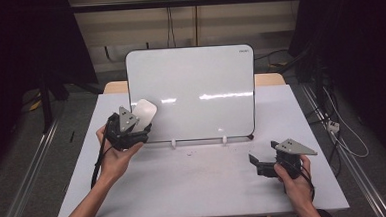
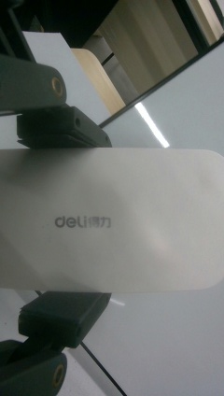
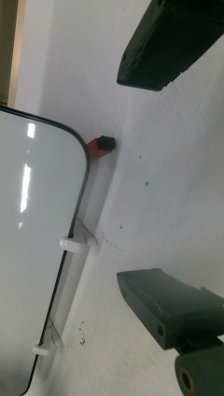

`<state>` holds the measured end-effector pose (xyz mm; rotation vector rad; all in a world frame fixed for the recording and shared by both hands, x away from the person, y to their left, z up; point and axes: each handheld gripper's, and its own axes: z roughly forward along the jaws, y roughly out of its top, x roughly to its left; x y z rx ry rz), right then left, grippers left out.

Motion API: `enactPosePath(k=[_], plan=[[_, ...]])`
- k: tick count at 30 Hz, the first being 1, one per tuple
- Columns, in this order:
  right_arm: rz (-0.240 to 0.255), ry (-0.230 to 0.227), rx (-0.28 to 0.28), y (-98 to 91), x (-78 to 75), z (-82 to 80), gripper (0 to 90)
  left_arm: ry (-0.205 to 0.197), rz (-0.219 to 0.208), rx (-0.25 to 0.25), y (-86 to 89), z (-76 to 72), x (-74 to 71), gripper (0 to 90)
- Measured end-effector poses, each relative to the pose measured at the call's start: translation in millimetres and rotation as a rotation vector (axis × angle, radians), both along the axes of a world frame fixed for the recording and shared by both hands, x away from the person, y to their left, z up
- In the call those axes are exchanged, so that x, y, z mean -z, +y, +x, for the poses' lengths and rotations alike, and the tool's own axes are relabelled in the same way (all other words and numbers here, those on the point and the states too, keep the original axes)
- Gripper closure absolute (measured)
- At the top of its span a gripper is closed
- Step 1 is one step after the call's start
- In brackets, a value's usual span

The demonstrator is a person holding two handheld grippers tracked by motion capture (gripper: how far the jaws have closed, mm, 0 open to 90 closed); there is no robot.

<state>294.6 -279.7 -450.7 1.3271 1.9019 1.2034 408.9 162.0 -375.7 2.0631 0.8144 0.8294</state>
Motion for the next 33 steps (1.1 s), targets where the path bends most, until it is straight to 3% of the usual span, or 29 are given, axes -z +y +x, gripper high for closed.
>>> enactPosePath(k=[15, 24, 33], plan=[[0.001, 0.002, -0.005, -0.6, 0.5, 0.7, 5.7, 0.022, 0.066, -0.006, -19.1, 16.9, 22.2, 31.2], [0.001, 0.0, -0.014, -0.4, 0.5, 0.1, 5.7, -0.007, 0.13, -0.019, -28.2, 16.1, 29.6, 31.1], [0.008, 0.005, -0.013, -1.5, 1.0, 0.4, 5.7, -0.003, 0.12, -0.021, -28.3, 17.0, 31.5, 30.2]])
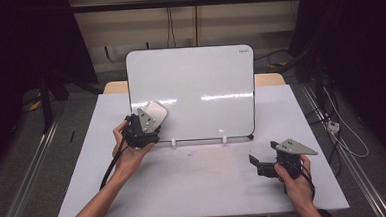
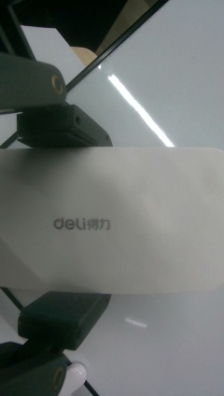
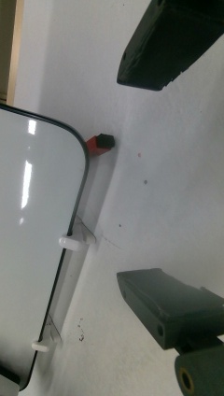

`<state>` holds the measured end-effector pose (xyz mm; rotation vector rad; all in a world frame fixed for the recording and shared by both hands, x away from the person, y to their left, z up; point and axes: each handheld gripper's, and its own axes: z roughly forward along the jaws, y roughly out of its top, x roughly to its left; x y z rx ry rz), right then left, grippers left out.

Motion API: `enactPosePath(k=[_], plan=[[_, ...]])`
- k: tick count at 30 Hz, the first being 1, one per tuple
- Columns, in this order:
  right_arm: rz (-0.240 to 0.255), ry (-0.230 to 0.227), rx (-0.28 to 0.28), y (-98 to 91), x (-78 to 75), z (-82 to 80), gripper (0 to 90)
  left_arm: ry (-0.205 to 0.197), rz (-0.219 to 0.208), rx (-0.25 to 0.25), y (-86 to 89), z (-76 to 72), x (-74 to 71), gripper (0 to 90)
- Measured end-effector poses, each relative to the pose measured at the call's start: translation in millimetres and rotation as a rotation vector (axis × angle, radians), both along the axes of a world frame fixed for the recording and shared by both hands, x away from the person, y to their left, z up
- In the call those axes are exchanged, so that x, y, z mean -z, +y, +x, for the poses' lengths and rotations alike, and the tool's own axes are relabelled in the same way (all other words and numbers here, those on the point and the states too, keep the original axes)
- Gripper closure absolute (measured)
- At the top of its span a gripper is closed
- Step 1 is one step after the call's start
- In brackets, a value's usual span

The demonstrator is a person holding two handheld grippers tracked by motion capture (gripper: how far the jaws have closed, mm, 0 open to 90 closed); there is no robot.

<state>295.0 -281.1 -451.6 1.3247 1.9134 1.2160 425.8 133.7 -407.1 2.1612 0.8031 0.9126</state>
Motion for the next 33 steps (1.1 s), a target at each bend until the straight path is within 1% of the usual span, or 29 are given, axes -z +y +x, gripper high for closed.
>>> enactPosePath(k=[2, 3, 4, 5, 6, 7, 9, 11, 12, 13, 14, 17, 19, 21, 23, 24, 27, 30, 31, 33], plan=[[0.001, 0.001, 0.0, -0.4, 0.0, -0.1, 5.7, 0.002, -0.002, 0.002, 0.0, 0.3, 0.2, 30.0], [0.0, 0.001, 0.001, -0.4, -0.1, -0.3, 5.7, 0.007, -0.013, 0.005, 0.5, 0.6, -0.2, 29.2], [-0.001, -0.001, 0.003, -0.6, -0.1, -0.3, 5.7, 0.008, -0.01, 0.002, 0.4, 0.2, -0.6, 28.2], [-0.001, -0.002, 0.002, -0.8, -0.1, -0.3, 5.7, 0.002, 0.007, -0.001, 0.3, -0.9, -1.3, 28.7], [-0.002, -0.001, 0.002, -0.8, -0.1, -0.1, 5.7, 0.001, 0.005, 0.001, 0.1, -1.5, -0.9, 28.0], [0.0, 0.001, 0.003, -0.7, -0.1, -0.1, 5.7, 0.007, -0.004, 0.004, 0.8, -1.6, -0.8, 26.9], [0.0, 0.001, 0.001, -0.5, -0.1, 0.4, 5.7, 0.021, -0.014, -0.008, 2.5, -1.4, -0.2, 21.3], [-0.001, -0.001, 0.0, -0.5, 0.1, 0.6, 5.7, 0.036, -0.042, -0.005, 5.3, -0.7, -1.3, 16.9], [0.001, 0.0, 0.001, -0.6, -0.1, 0.4, 5.7, 0.033, -0.046, -0.004, 6.5, -0.6, -2.2, 15.9], [0.0, -0.001, 0.0, -0.9, 0.0, 0.5, 5.7, 0.026, -0.068, -0.002, 8.1, -1.3, -3.9, 13.6], [0.0, 0.002, 0.004, -0.9, 0.0, 0.5, 5.7, 0.03, -0.082, 0.004, 9.1, -1.8, -5.6, 10.7], [-0.003, -0.001, 0.007, -0.6, 0.0, 0.4, 5.6, 0.034, -0.122, 0.023, 12.0, -4.0, -10.2, 7.6], [-0.002, 0.001, 0.01, 0.0, -0.4, -0.1, 5.6, 0.048, -0.139, 0.026, 14.2, -5.8, -13.0, 4.8], [-0.004, -0.003, 0.009, 0.7, -1.1, -0.2, 5.5, 0.054, -0.162, 0.041, 15.7, -7.8, -15.5, 5.2], [-0.003, -0.002, 0.01, 2.0, -1.4, -0.1, 5.5, 0.056, -0.166, 0.043, 16.3, -9.9, -17.5, 4.3], [-0.004, -0.002, 0.011, 2.3, -1.5, 0.2, 5.5, 0.066, -0.177, 0.043, 16.9, -11.4, -18.8, 4.2], [0.001, 0.0, 0.013, 3.7, -1.6, 1.5, 5.5, 0.096, -0.229, 0.051, 20.3, -13.3, -21.6, 4.3], [-0.003, 0.002, 0.011, 3.7, -1.1, 2.8, 5.5, 0.101, -0.244, 0.049, 23.5, -14.8, -24.4, 4.4], [-0.002, 0.001, 0.012, 3.7, -1.1, 2.8, 5.5, 0.114, -0.264, 0.055, 25.2, -15.6, -25.2, 4.5], [-0.002, 0.001, 0.01, 3.5, -1.1, 2.8, 5.5, 0.142, -0.274, 0.059, 27.7, -18.5, -25.8, 4.7]])
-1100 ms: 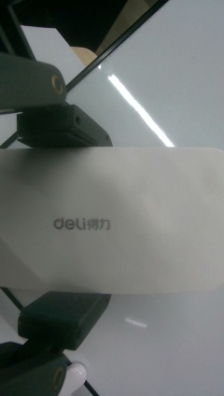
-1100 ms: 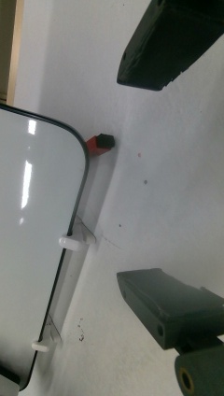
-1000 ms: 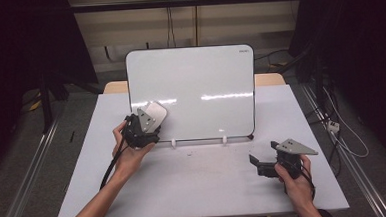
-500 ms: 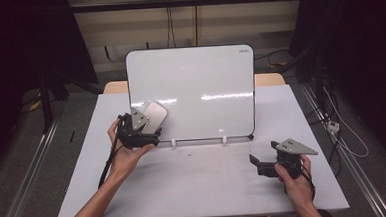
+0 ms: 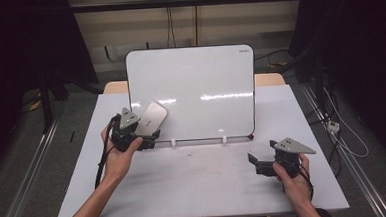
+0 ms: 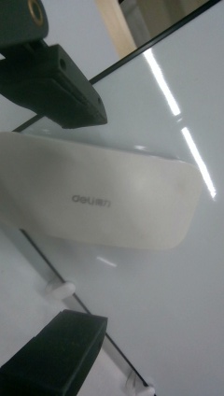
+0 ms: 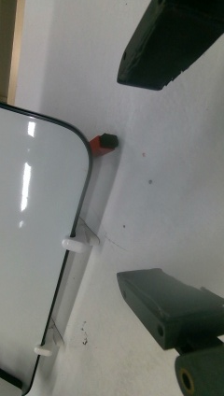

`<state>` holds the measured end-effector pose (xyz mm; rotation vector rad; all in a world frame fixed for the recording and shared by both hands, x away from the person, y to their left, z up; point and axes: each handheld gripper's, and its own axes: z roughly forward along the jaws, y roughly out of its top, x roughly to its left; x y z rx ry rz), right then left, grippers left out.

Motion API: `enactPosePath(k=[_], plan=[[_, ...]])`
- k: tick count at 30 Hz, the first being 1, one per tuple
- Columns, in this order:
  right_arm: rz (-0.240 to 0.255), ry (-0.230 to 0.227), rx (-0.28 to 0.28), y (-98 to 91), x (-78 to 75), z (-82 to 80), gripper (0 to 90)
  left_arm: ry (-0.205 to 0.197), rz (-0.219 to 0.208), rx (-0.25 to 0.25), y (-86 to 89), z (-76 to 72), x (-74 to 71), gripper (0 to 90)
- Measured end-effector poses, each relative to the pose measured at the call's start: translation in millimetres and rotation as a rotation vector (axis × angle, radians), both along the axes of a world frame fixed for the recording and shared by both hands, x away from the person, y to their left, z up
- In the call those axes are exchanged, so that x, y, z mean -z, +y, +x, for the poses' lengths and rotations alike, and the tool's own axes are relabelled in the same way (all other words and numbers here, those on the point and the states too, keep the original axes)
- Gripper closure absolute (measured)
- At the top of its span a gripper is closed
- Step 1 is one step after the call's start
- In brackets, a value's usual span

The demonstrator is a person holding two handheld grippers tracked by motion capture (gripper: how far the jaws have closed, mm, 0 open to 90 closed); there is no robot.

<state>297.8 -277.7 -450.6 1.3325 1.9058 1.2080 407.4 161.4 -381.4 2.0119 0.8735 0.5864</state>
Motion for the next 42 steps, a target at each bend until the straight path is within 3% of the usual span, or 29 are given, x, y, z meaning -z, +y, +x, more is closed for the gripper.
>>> enactPosePath(k=[12, 19, 23, 27, 34, 39, 42], plan=[[-0.002, -0.001, 0.004, -0.2, -0.2, -1.8, 5.5, -0.004, -0.018, 0.001, 17.9, -23.4, 0.8, 5.2], [-0.003, -0.008, 0.002, -1.8, -0.8, -3.5, 5.5, -0.01, 0.004, -0.022, 27.4, -36.3, 4.9, 5.2], [-0.003, -0.011, -0.002, -1.5, -0.9, -3.7, 5.5, -0.005, 0.006, -0.024, 31.7, -44.1, 9.8, 5.0], [-0.002, -0.006, -0.002, -1.0, -0.7, -3.6, 5.6, -0.025, -0.02, -0.042, 39.5, -49.7, 16.8, 4.9], [-0.004, -0.003, -0.003, -0.8, -0.2, -3.1, 5.6, -0.004, -0.026, -0.106, 53.0, -57.4, 28.1, 4.8], [-0.002, -0.004, -0.001, -1.0, -0.4, -3.6, 5.6, 0.003, -0.048, -0.129, 59.1, -64.5, 37.1, 4.9], [-0.001, -0.004, -0.002, -1.3, -0.6, -3.9, 5.6, 0.005, -0.055, -0.118, 62.0, -68.3, 39.2, 4.7]])
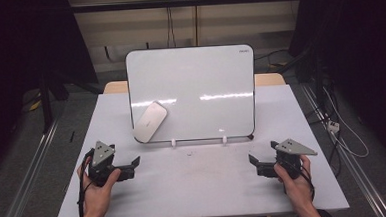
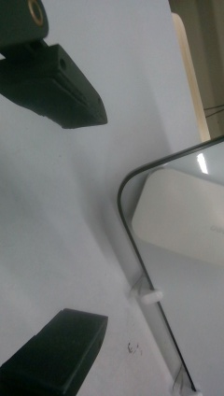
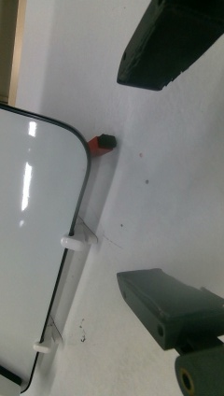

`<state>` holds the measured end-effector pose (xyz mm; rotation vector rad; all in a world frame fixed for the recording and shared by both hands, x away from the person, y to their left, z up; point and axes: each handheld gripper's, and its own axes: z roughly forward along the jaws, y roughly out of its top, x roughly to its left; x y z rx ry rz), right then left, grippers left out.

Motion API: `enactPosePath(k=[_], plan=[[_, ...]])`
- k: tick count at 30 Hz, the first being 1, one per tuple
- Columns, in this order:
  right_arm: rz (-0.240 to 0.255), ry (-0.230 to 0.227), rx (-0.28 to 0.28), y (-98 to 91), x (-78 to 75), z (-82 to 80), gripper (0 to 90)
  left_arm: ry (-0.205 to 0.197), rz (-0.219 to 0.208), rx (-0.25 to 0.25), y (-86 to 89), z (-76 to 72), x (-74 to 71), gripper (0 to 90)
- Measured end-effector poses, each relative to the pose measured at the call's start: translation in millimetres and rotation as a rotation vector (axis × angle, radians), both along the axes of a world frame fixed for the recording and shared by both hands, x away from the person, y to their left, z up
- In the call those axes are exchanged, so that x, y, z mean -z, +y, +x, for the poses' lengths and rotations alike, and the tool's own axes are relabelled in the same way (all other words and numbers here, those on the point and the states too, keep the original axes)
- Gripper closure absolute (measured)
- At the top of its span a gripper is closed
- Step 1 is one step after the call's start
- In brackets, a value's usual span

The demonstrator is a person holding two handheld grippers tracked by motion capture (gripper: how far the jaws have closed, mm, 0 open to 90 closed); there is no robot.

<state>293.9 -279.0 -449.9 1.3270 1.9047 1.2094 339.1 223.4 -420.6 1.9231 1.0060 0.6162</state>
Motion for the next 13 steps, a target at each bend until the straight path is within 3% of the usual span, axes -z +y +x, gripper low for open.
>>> enactPosePath(k=[2, 5, 13], plan=[[-0.003, -0.004, -0.001, -0.5, 0.0, -0.4, 5.6, -0.022, -0.022, -0.032, 3.1, -1.9, 2.0, 4.7], [-0.001, -0.004, 0.0, -0.7, -0.2, -1.5, 5.5, -0.018, -0.022, -0.06, 5.8, -2.5, 7.1, 4.8], [-0.005, -0.006, -0.002, -0.9, -0.2, -1.2, 5.6, -0.006, -0.037, -0.062, 7.8, -2.9, 6.6, 4.6]])
